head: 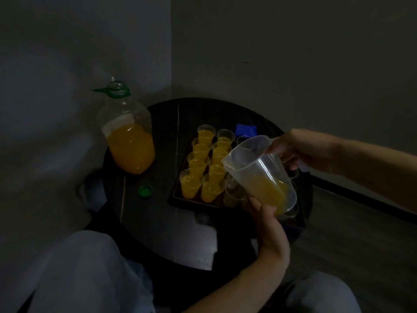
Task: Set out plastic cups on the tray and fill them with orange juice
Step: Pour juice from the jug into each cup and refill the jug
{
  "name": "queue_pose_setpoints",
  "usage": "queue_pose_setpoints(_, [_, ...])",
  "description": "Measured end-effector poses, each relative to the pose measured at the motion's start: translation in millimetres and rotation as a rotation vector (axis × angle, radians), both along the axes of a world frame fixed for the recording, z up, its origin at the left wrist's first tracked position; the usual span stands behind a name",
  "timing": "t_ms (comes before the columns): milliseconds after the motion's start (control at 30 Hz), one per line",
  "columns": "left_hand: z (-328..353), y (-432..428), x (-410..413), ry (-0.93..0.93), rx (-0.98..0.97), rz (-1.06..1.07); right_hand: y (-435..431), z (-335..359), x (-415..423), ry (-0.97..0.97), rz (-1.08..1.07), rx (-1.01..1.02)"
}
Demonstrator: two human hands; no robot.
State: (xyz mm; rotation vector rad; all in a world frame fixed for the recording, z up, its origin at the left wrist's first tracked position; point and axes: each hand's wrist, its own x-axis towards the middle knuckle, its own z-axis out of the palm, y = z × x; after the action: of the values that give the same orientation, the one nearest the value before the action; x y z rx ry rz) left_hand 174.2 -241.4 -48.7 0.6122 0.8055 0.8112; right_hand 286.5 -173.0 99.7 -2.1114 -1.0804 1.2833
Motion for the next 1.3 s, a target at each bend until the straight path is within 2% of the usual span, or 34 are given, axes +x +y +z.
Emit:
queue_pose_setpoints(367, [35,8,-7,0.057,0.148,-0.129,-6,15,7,0.051,-0.158,0.102])
queue_pose_setpoints(467, [36,13,-3,0.076,0.156,-0.155,-7,20,15,0.02,-0.204,0.147])
queue_pose_setpoints(833, [39,53,26,0.081,0.191,-0.209,-7,15,46,0.114,-0.357,0.265])
queue_pose_setpoints(1300, [34,81,79,0.051,0.043,-0.318,32,6,99,-0.092,-0.368,0.163])
